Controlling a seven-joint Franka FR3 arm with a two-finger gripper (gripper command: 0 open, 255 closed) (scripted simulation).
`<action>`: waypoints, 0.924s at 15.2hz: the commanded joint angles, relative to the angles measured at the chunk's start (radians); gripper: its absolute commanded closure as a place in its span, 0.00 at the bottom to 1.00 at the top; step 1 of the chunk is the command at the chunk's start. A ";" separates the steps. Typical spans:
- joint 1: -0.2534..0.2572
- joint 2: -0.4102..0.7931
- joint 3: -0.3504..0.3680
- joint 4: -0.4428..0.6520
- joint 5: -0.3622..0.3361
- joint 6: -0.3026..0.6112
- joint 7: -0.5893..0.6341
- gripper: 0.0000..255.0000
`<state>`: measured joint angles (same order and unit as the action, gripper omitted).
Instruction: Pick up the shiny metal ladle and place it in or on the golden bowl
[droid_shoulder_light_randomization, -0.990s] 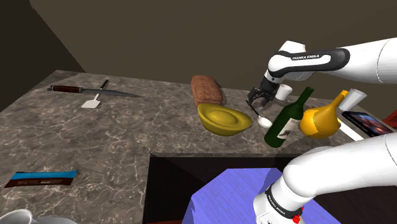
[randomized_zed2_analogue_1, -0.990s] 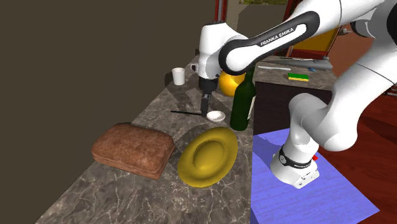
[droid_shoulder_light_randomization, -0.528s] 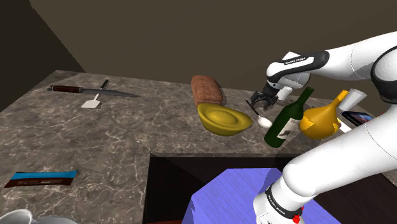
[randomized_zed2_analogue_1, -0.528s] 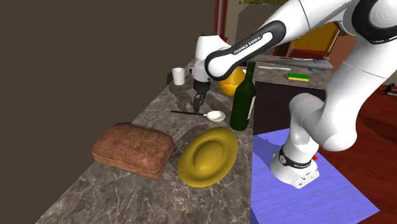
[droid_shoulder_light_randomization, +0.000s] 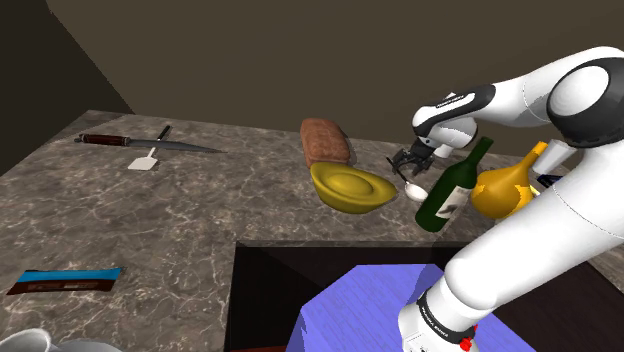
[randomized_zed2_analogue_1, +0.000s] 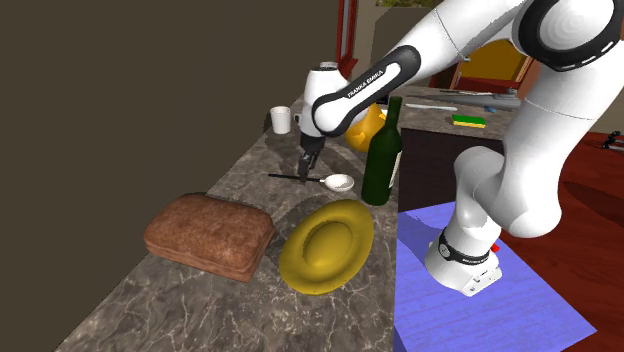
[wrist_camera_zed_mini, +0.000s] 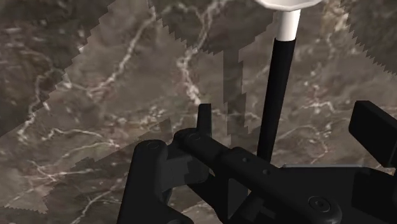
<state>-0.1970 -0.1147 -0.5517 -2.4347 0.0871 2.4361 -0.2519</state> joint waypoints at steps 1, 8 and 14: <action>0.006 0.036 -0.005 -0.006 0.028 0.026 -0.022 0.00; 0.006 0.043 -0.005 -0.007 0.035 0.033 -0.027 0.00; 0.006 0.044 -0.005 -0.002 0.036 0.029 -0.027 1.00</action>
<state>-0.1900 -0.0722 -0.5560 -2.4325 0.1239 2.4649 -0.2799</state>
